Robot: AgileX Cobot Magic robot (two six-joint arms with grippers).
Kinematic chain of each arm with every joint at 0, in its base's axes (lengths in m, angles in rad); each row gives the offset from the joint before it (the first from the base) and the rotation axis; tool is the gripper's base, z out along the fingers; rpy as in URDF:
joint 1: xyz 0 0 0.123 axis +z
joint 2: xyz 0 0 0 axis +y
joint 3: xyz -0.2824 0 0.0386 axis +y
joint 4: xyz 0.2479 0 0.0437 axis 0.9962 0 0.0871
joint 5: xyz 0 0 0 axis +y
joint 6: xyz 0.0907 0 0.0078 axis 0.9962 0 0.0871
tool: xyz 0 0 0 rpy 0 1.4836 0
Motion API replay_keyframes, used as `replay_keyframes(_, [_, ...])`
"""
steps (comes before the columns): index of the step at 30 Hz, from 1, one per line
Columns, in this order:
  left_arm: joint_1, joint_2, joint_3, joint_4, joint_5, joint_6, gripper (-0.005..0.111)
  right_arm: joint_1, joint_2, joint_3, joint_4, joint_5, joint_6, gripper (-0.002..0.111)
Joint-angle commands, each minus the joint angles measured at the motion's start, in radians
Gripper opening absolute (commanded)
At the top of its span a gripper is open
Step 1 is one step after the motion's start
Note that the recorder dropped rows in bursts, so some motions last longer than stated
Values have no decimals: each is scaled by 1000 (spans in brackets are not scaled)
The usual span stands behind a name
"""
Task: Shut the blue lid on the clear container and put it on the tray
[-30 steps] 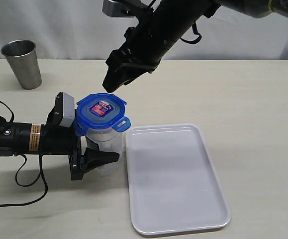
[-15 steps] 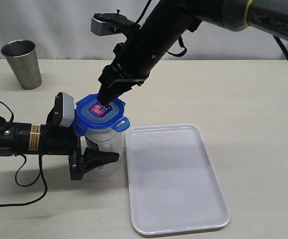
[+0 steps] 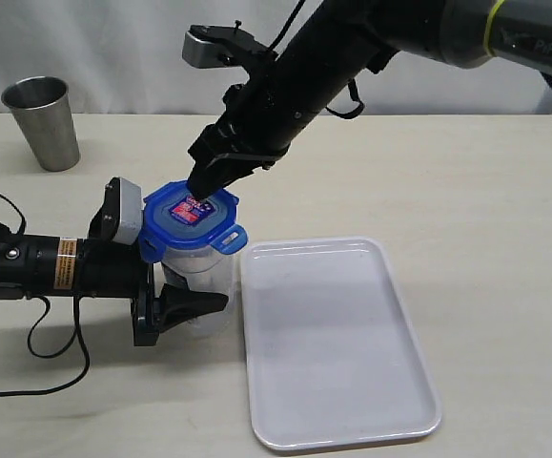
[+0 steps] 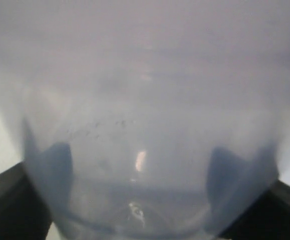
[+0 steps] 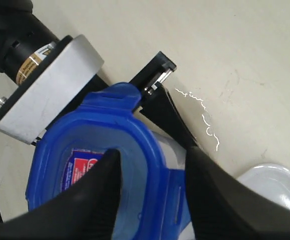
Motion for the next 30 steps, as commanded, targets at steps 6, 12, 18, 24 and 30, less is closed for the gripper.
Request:
replay_keyframes(6, [-8,2,-2,23,52,3,0,18,53,136,-15,88,-92,39])
replay_keyframes(12, [-8,2,-2,23,50,-2,0,16,53,152,40,88,-110,39])
replay_keyframes(18, [-8,2,-2,23,50,-2,0,16,62,152,54,88,-104,39])
replay_keyframes(24, [-8,2,-2,23,50,-2,0,16,100,152,83,88,-108,39])
replay_keyframes(30, [-8,2,-2,2,50,-2,0,16,111,174,79,88,-111,39])
